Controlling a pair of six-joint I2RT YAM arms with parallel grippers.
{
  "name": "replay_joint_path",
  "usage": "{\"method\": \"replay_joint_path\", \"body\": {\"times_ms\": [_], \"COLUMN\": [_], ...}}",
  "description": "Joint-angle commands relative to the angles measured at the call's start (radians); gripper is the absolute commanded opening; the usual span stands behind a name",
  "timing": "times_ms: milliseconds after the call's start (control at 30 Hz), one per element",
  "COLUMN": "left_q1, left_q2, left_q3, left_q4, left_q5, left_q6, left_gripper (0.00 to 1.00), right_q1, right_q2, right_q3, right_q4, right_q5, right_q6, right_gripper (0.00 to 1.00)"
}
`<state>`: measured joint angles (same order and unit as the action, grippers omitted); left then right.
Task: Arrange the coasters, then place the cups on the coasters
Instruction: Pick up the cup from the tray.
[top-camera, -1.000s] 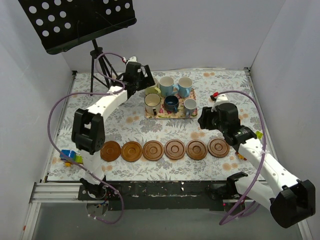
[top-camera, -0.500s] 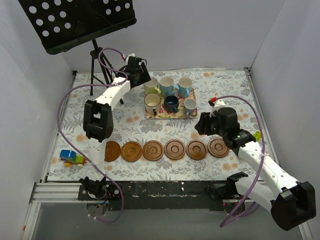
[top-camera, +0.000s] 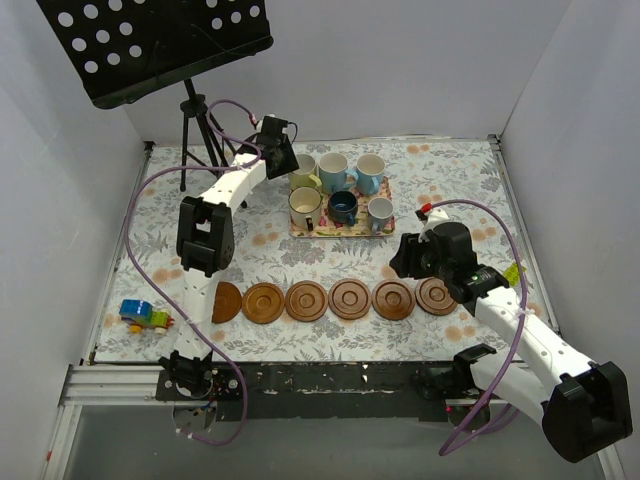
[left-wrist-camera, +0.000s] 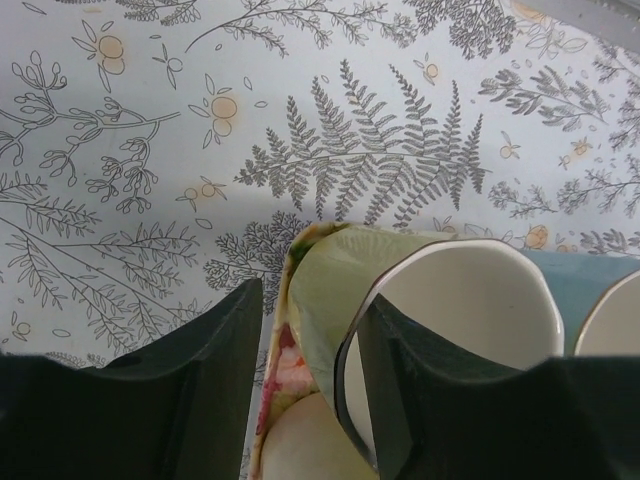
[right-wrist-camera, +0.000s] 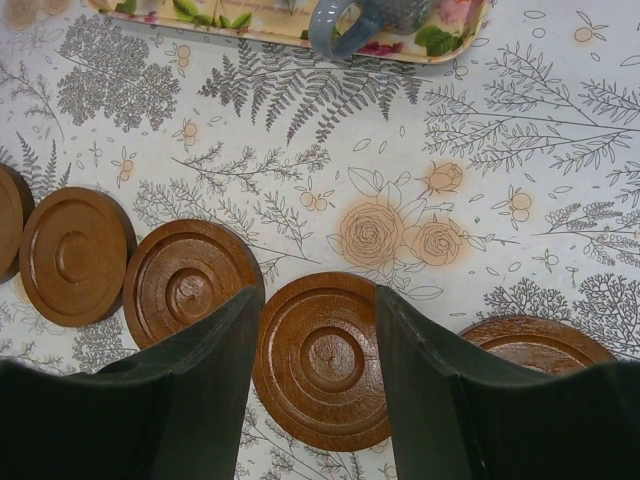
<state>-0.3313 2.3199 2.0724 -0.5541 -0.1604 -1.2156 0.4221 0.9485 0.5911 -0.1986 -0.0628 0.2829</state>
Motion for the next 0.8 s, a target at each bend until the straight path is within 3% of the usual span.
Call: {"method": "replay_joint_path", "body": {"times_ms": [0, 367, 767], "left_q1": [-0.003, -0.005, -0.005], "left_q2": [-0.024, -0.027, -0.037], "left_q3": [0.041, 0.058, 0.083], "left_q4": [-0.015, -0.003, 0.011], "left_q5": [-0.007, -0.005, 0.013], "left_q6": [0.013, 0.025, 0.030], "left_gripper": [0.38, 0.25, 0.02], "right_q1": [0.006, 0.006, 0.006], "right_q2": [-0.020, -0.005, 0.007], "right_q3": [-0.011, -0.030, -0.047], "right_q4": [0.037, 0.050, 0.051], "right_q5": [-0.009, -0.019, -0.025], "right_q6": [0.010, 0.015, 0.029], "right_gripper": [0.57, 0.57, 0.56]}}
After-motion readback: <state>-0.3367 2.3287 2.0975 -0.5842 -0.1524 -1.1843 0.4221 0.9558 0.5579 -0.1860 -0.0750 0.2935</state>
